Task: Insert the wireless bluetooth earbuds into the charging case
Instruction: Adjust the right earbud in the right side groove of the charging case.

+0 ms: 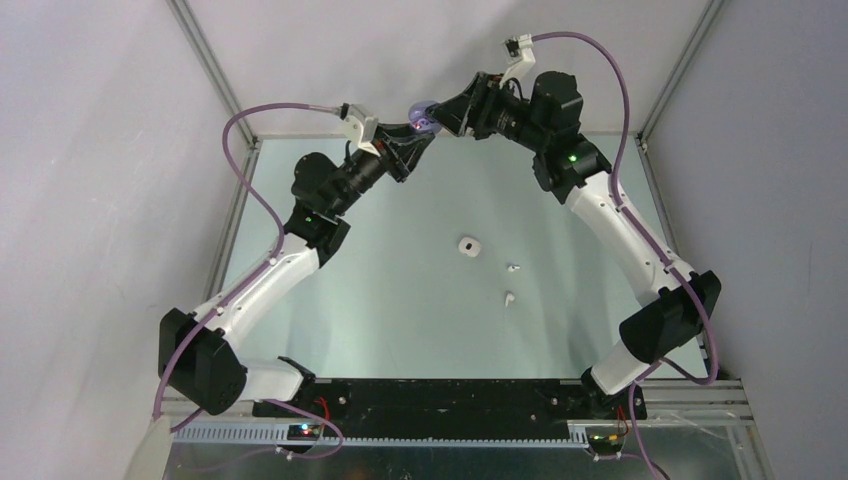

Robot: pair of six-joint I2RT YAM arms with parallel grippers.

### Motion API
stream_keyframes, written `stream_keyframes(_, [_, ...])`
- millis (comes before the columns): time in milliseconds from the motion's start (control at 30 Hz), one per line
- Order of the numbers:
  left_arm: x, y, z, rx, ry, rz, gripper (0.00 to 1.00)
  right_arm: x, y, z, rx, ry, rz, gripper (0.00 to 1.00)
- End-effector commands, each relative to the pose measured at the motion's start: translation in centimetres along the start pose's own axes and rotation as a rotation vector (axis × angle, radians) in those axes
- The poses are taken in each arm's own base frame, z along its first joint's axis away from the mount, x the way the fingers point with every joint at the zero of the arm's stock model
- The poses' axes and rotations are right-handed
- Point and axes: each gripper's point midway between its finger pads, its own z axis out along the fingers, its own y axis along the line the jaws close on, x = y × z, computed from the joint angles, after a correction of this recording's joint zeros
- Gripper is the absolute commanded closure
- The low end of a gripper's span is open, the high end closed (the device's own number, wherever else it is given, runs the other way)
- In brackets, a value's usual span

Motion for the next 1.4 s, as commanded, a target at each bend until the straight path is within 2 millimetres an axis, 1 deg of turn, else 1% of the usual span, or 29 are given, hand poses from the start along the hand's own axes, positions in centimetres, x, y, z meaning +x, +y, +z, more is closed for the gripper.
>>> stream_keyframes(0, [-3.3, 0.0, -0.2, -0.021, -0.086, 0.054, 1.0, -2.3, 3.2, -1.8, -0.121, -0.05, -0.098, 0.34])
stream_keyframes(33, [-3.3, 0.0, -0.2, -0.021, -0.086, 0.054, 1.0, -2.1, 3.2, -1.9, -0.134, -0.04, -0.098, 0.32])
stream_keyframes(67, [-3.2, 0.0, -0.2, -0.02, -0.085, 0.053, 1.0, -2.6, 3.7, -2.0, -0.151, -0.059, -0.109, 0.31])
stream_keyframes(100, [-3.2, 0.0, -0.2, -0.019, -0.084, 0.054, 1.0, -2.9, 3.7, -2.1, -0.15, -0.067, -0.102, 0.3])
stream_keyframes(233, [-3.0, 0.0, -0.2, -0.017, -0.079, 0.057, 1.0, -3.6, 2.5, -1.7, -0.083, -0.084, -0.05, 0.26])
stream_keyframes(267, [-3.0, 0.0, -0.2, -0.016, -0.078, 0.057, 1.0, -3.4, 2.1, -1.6, -0.072, -0.078, -0.041, 0.25])
stream_keyframes(400, [-2.8, -0.2, -0.2, -0.007, -0.072, 0.063, 1.0, -3.6, 2.5, -1.1, -0.086, -0.075, -0.032, 0.25])
stream_keyframes(500, [-2.7, -0.4, -0.2, 0.009, -0.067, 0.077, 1.0, -3.4, 2.1, -0.5, -0.068, -0.071, -0.012, 0.24])
stream_keyframes(533, [-2.6, -0.5, -0.2, 0.011, -0.065, 0.077, 1.0, -3.6, 2.3, -0.4, -0.067, -0.075, -0.012, 0.24])
stream_keyframes(633, [-2.6, -0.5, -0.2, 0.013, -0.065, 0.086, 1.0, -3.2, 2.2, 0.0, -0.051, -0.065, -0.01, 0.26])
stream_keyframes(800, [-2.6, -0.2, -0.2, -0.002, -0.066, 0.092, 1.0, -2.8, 1.2, 0.1, 0.006, -0.061, -0.006, 0.33])
stream_keyframes(867, [-2.6, -0.1, -0.2, -0.008, -0.067, 0.094, 1.0, -2.7, 1.0, 0.1, 0.012, -0.059, -0.009, 0.34])
stream_keyframes(967, [-2.7, 0.0, -0.2, -0.013, -0.07, 0.094, 1.0, -2.4, 1.0, 0.1, 0.013, -0.052, -0.013, 0.35])
stream_keyframes(1133, [-2.6, 0.0, -0.2, -0.014, -0.069, 0.096, 1.0, -2.1, 0.9, 0.3, 0.014, -0.043, -0.02, 0.39])
stream_keyframes(1367, [-2.6, 0.0, -0.3, -0.014, -0.067, 0.099, 1.0, -1.9, 1.6, 0.4, -0.017, -0.036, -0.035, 0.4])
